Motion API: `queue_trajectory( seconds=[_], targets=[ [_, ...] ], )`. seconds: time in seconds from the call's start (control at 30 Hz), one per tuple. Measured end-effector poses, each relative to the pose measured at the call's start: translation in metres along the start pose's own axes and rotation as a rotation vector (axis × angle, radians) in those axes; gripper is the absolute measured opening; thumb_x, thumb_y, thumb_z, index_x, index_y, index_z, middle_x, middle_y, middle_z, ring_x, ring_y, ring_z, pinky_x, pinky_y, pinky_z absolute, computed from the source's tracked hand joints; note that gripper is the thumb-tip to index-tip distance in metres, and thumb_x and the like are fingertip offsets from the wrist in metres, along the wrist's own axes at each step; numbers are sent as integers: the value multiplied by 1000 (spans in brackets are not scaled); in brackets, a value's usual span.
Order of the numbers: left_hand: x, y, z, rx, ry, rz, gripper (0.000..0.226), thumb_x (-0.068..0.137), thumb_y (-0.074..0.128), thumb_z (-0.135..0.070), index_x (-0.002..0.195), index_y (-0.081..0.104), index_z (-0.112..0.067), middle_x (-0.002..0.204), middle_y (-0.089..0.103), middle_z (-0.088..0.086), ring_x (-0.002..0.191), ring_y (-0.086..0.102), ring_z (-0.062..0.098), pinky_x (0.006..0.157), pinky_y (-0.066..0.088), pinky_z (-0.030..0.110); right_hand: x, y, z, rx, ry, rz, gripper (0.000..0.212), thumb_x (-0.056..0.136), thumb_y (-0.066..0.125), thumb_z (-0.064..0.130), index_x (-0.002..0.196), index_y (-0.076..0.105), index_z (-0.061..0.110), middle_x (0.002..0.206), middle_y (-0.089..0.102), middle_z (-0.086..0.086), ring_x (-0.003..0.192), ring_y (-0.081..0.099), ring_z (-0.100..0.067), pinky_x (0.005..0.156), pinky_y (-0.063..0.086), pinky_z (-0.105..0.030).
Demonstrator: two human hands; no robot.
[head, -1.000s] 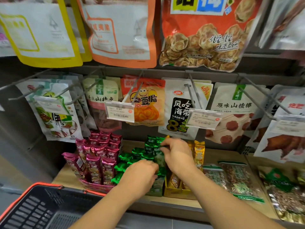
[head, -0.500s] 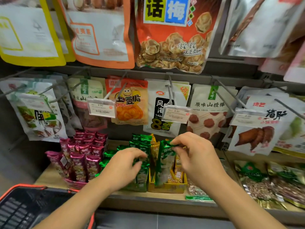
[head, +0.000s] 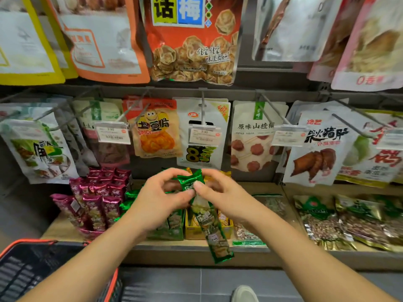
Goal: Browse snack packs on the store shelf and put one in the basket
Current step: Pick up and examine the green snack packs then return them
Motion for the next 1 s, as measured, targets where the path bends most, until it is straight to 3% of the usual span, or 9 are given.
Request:
queue_trajectory(
  seconds=[0.07, 0.13, 0.2, 0.3, 0.4, 0.47, 0.63, 0.77, 1.0],
  targets=[
    [-2, -3, -3, -156, -77, 30, 24, 72, 77, -12, 90, 75, -28, 93, 75, 7, 83, 71, 18, 69, 57, 26, -1, 8, -2, -10, -35, 79, 35, 96, 51, 46, 125, 59, 29, 127, 63, 5, 120, 56, -10, 106, 42, -38],
    [-3, -10, -9, -221, -115, 83, 27, 67, 77, -25, 93, 77, -20, 96, 75, 7, 87, 71, 17, 72, 56, 25, -4, 12, 3, 3, -93, 73, 27, 97, 48, 45, 114, 65, 33, 116, 68, 9, 111, 59, -6, 103, 45, -38],
    [-3, -20, -16, -172, -125, 90, 28, 65, 76, -32, 88, 78, -16, 81, 73, 3, 71, 69, 10, 64, 53, 18, -4, 14, 7, -15, -111, 64, 29, 98, 48, 45, 112, 66, 27, 112, 69, -1, 104, 60, -9, 100, 44, -41],
    [-5, -33, -17, -198, -196, 60, 30, 58, 80, -25, 85, 79, -12, 68, 68, 3, 54, 60, 8, 52, 51, 17, -2, 20, 12, -41, -128, 103, 34, 98, 50, 43, 118, 63, 19, 118, 65, -9, 112, 59, -26, 102, 43, -50],
    [-16, -41, -8, -295, -276, -19, 25, 54, 80, -13, 78, 78, -6, 66, 66, 8, 51, 60, 12, 49, 52, 18, -6, 26, 17, -91, -94, 200, 47, 90, 54, 58, 123, 58, 24, 116, 65, 0, 117, 56, -35, 103, 42, -57],
    [-21, -44, -6, -322, -303, -37, 14, 57, 75, -9, 70, 77, -4, 61, 64, 7, 49, 59, 12, 48, 52, 17, -6, 28, 19, -134, -82, 288, 41, 89, 56, 59, 119, 58, 32, 110, 67, 7, 110, 62, -31, 99, 46, -56],
    [-21, -54, -10, -324, -274, -54, 9, 64, 68, -8, 57, 73, -6, 51, 57, 1, 47, 54, 9, 46, 49, 16, -6, 21, 31, -48, -73, 405, 34, 95, 60, 35, 127, 58, 23, 104, 66, 9, 90, 65, -14, 88, 53, -45],
    [-21, -58, -13, -82, -185, -127, 19, 78, 70, -4, 64, 76, -15, 58, 62, 0, 48, 56, 6, 45, 44, 11, -2, 19, 35, -195, -122, 352, 38, 93, 60, 40, 129, 58, 26, 118, 65, 7, 111, 61, -16, 103, 45, -48],
    [-30, -62, -29, 302, 159, 63, 40, 85, 71, -12, 109, 70, -43, 100, 69, -7, 91, 64, 5, 81, 50, 19, 1, 21, 45, -399, -208, 383, 28, 94, 61, 38, 120, 63, 27, 109, 65, 13, 97, 61, -3, 89, 49, -33]
  ],
)
Point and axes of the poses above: each hand's wrist, its own x-axis towards the middle knuckle, its own y-axis out of the palm, z = x × y, the point moved 3 cm from there along x, towards the middle knuckle
